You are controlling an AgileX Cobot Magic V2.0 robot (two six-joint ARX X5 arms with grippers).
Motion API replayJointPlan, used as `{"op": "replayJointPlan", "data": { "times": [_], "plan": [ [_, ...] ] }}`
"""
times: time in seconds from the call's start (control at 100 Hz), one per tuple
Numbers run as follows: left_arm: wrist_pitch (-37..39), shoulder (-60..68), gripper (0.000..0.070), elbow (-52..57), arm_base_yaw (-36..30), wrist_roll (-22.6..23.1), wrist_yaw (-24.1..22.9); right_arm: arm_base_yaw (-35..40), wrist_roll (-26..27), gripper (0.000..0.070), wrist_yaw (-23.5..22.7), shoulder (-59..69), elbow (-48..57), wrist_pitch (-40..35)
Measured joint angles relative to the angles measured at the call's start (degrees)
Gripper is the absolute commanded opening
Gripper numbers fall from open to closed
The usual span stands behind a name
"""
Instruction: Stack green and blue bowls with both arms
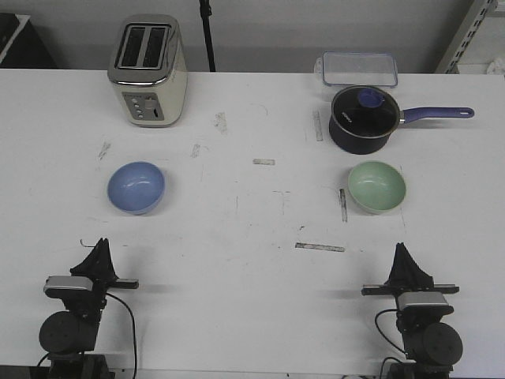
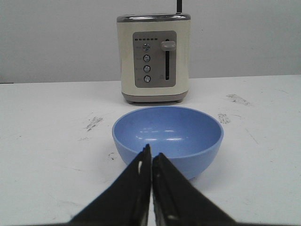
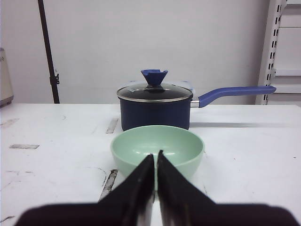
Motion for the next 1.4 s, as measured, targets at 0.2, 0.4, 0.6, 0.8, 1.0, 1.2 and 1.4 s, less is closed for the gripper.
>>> {"op": "replayJointPlan", "data": {
  "times": [0.2, 0.4, 0.6, 0.8, 1.0, 1.2, 1.4],
  "plan": [
    [0.0, 0.0, 0.0002, 0.0, 0.0, 0.0, 0.0, 0.0, -0.02, 0.0003, 0.0, 0.0, 0.0, -0.02],
    [0.02, 0.0, 0.0002, 0.0, 0.0, 0.0, 0.0, 0.0, 0.17, 0.0003, 0.0, 0.0, 0.0, 0.11],
    [0.02, 0.0, 0.0002, 0.0, 0.0, 0.0, 0.0, 0.0, 0.42, 0.0003, 0.0, 0.0, 0.24, 2.49],
    [0.02, 0.0, 0.0002, 0.0, 0.0, 0.0, 0.0, 0.0, 0.42, 0.0003, 1.18, 0.52, 4.15, 1.57],
    [0.02, 0.0, 0.0002, 0.0, 0.0, 0.0, 0.0, 0.0, -0.04, 0.0003, 2.71, 5.55, 9.27, 0.02],
    [0.02, 0.0, 0.0002, 0.0, 0.0, 0.0, 0.0, -0.04, -1.4, 0.0003, 4.33, 15.61, 18.78, -6.03],
    [0.02, 0.0, 0.0002, 0.0, 0.0, 0.0, 0.0, -0.04, -1.55, 0.0003, 4.31, 28.7, 27.19, -8.0]
  ]
}}
